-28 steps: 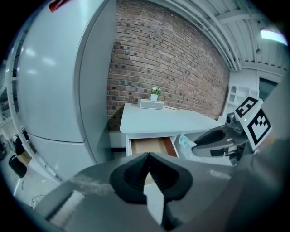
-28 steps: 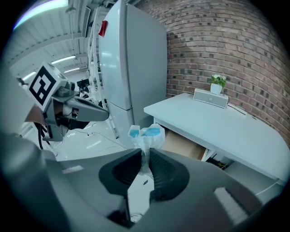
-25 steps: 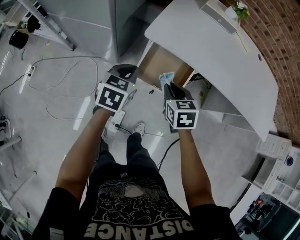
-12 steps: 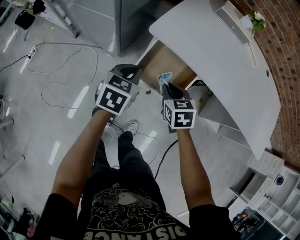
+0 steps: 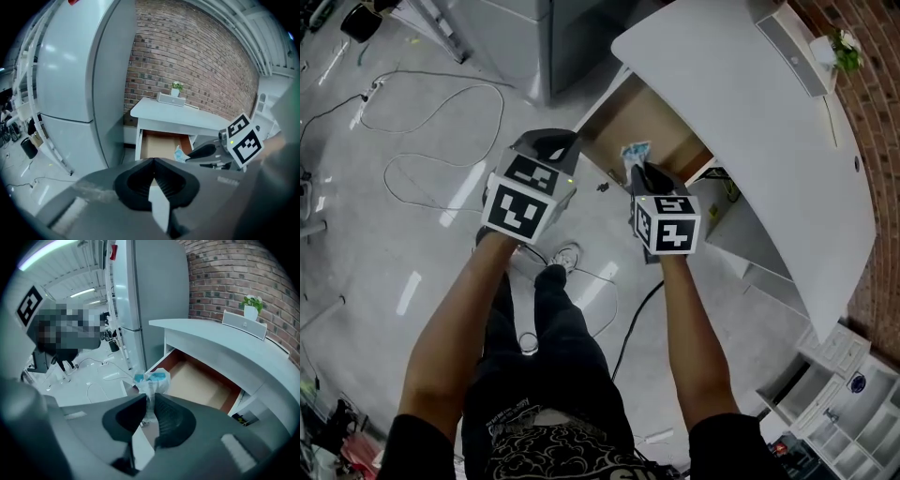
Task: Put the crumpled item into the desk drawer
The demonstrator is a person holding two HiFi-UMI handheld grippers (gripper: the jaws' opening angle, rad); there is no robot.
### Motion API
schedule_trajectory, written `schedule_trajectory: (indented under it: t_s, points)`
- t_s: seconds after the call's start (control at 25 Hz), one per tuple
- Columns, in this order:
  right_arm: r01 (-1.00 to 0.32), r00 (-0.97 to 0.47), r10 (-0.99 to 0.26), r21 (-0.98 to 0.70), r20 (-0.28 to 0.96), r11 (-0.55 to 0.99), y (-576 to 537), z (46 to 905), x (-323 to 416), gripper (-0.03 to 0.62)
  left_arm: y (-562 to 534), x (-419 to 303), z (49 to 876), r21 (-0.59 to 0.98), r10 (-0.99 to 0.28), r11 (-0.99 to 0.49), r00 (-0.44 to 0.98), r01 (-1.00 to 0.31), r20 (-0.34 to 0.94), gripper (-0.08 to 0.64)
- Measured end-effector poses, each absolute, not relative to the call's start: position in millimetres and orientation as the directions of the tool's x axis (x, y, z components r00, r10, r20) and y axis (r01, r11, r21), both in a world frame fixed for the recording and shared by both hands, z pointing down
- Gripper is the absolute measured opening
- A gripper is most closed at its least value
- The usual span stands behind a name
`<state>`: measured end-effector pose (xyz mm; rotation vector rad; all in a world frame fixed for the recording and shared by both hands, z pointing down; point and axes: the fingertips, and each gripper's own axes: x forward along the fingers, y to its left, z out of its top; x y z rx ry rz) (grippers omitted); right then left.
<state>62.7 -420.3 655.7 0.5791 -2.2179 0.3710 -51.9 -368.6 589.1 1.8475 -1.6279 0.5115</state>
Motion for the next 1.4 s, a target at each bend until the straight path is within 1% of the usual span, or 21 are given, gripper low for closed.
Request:
schedule_trajectory:
  t_s: [0.28, 0.8, 1.12, 1.4]
  points:
    - [-0.493, -0.605, -0.272, -0.084, 0.748, 0.866, -432.5, 677.9, 43.5, 0.057, -370.9, -51.5, 599.2, 0.19, -0.738, -0.032, 0.152, -0.981, 0.658, 0.0]
    - [-0.442, -0.611, -0.244, -0.069, 0.754, 0.894, -450.5, 723.1, 16.5, 0.058, -362.5, -63.7, 620.1, 0.181, -0.708, -0.017, 0.14, -0.983, 0.692, 0.0]
    - [-0.389, -0.6, -0.219, -0.041, 0.77, 0.921, -457.1, 745.0, 1.5, 0.058, -357.2, -64.5, 633.1, 0.224, -0.699, 0.035, 0.137, -0.974, 0.702, 0.0]
    - [-0.344, -0.559, -0.185, -0.023, 0.808, 0.939, -463.4, 767.2, -5.6, 0.06, -353.1, -62.7, 641.2, 0.223, -0.685, 0.034, 0.14, -0.974, 0.715, 0.0]
